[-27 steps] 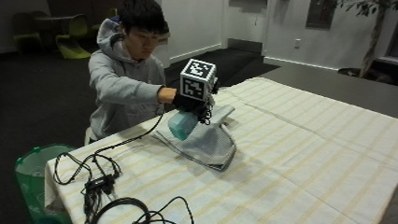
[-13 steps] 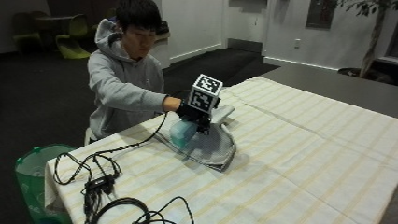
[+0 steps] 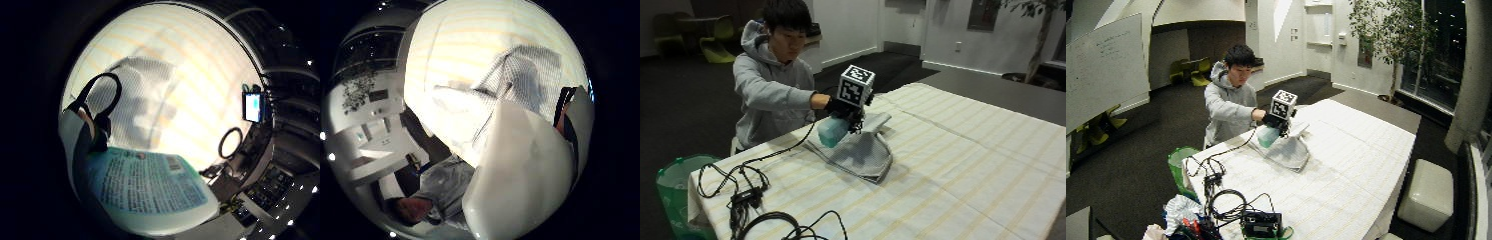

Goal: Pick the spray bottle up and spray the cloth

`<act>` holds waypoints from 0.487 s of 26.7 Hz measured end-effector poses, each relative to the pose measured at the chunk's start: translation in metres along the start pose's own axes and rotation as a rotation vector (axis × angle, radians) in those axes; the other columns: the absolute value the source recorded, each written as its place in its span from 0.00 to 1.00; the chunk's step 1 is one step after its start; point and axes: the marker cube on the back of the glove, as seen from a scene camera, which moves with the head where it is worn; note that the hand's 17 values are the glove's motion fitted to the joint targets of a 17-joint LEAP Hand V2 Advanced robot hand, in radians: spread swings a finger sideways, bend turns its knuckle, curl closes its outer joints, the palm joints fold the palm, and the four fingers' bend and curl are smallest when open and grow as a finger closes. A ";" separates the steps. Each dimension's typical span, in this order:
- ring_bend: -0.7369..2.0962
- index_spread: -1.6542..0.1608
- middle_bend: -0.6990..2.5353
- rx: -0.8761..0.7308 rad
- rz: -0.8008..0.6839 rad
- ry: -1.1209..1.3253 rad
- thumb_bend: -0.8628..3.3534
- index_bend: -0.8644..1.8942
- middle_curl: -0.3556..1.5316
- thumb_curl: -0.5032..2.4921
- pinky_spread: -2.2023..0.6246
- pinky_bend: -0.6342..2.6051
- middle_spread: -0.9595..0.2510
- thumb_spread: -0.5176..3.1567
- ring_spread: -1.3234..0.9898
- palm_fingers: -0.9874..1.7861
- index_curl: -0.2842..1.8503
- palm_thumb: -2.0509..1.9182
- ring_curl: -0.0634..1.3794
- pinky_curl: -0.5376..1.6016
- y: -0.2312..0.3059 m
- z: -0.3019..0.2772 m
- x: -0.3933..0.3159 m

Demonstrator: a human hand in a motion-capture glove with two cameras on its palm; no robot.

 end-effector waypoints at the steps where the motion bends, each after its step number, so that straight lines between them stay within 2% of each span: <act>1: 0.47 0.80 0.43 -0.004 0.000 -0.001 0.20 0.52 0.46 0.41 0.68 0.29 0.73 0.17 0.49 0.86 0.39 0.75 0.35 0.44 0.000 0.003 0.000; 8: 0.46 0.80 0.43 -0.028 -0.017 -0.066 0.20 0.52 0.46 0.42 0.68 0.30 0.73 0.17 0.49 0.86 0.39 0.75 0.36 0.44 -0.002 0.033 -0.005; 13: 0.46 0.80 0.43 0.040 -0.145 -0.278 0.20 0.52 0.46 0.42 0.68 0.30 0.73 0.17 0.49 0.86 0.39 0.75 0.36 0.44 0.009 0.030 -0.040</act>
